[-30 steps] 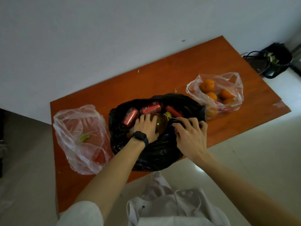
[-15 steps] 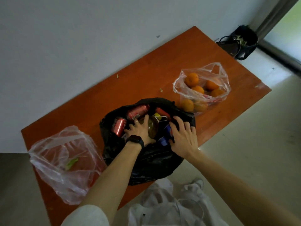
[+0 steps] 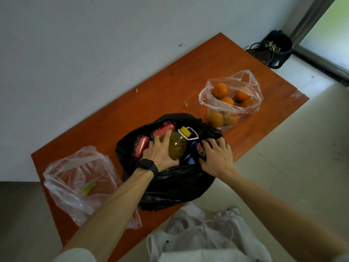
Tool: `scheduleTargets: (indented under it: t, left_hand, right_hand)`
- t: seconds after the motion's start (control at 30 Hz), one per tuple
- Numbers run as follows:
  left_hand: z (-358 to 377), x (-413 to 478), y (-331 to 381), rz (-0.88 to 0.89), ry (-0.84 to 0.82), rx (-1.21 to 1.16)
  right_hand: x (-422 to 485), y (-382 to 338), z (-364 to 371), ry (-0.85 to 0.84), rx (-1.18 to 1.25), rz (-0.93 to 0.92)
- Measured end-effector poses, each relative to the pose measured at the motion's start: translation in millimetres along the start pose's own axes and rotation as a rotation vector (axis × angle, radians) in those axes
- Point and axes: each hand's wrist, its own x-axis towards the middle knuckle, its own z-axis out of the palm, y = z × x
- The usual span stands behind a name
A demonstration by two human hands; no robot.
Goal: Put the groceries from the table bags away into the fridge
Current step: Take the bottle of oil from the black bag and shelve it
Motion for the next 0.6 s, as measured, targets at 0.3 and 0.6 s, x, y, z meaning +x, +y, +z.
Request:
scheduleTargets:
  t: [0.3, 0.6]
  left_hand:
    - [-61.1, -29.7, 13.0, 0.029, 0.419, -0.493]
    - [-133.8, -31.8, 64.4, 0.169, 0.56, -0.79]
  right_hand:
    - [-28.0, 8.0, -15.4, 0.066, 0.17, -0.017]
    - [-56.5, 13.8, -80.3, 0.07, 0.747, -0.141]
